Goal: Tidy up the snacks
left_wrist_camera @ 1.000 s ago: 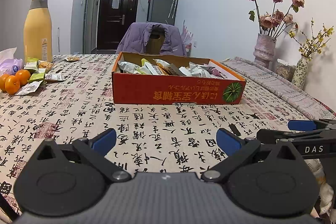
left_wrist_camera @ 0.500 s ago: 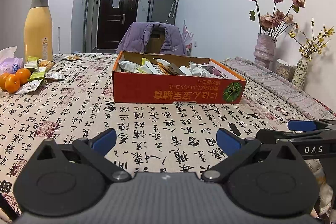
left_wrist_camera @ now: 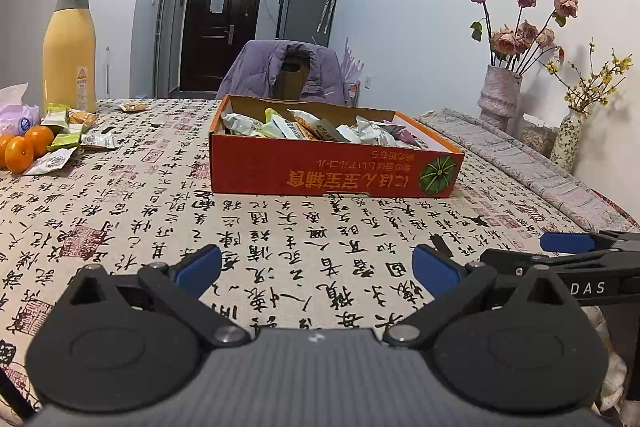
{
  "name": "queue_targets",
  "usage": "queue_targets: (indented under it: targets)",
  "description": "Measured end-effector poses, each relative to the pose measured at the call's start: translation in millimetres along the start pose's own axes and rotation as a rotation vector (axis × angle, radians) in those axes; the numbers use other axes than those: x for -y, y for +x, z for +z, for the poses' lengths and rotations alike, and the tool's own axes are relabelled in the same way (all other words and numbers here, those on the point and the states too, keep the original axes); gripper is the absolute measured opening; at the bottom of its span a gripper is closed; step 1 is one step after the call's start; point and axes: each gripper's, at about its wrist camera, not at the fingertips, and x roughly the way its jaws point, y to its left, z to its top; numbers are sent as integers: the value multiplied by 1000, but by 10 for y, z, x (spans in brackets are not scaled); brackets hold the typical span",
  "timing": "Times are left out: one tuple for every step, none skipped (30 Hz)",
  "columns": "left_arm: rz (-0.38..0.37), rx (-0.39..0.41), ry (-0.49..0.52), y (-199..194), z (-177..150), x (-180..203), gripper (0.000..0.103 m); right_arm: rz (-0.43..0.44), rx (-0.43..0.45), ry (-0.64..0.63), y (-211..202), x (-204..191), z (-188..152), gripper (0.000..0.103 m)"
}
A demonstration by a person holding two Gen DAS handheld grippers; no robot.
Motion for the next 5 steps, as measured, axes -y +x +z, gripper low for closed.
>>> queue_targets:
  targets:
    - [-5,0,-1,0,-2,-4,103,0,-1,0,1,1,-8,103]
    - [-7,0,-1,-2,-3,-6,103,0,-3,1,12,-1,-12,103]
    - [-7,0,0,3,0,-6,103,0,-5,1,17,-1,-19,103]
    - [-8,-1,-1,5,0,-7,103,1,-7,1,25,-1,-21,103]
    - [-8,-1,-1,7,1,-5,103,1,-9,2,31,-1,-19,103]
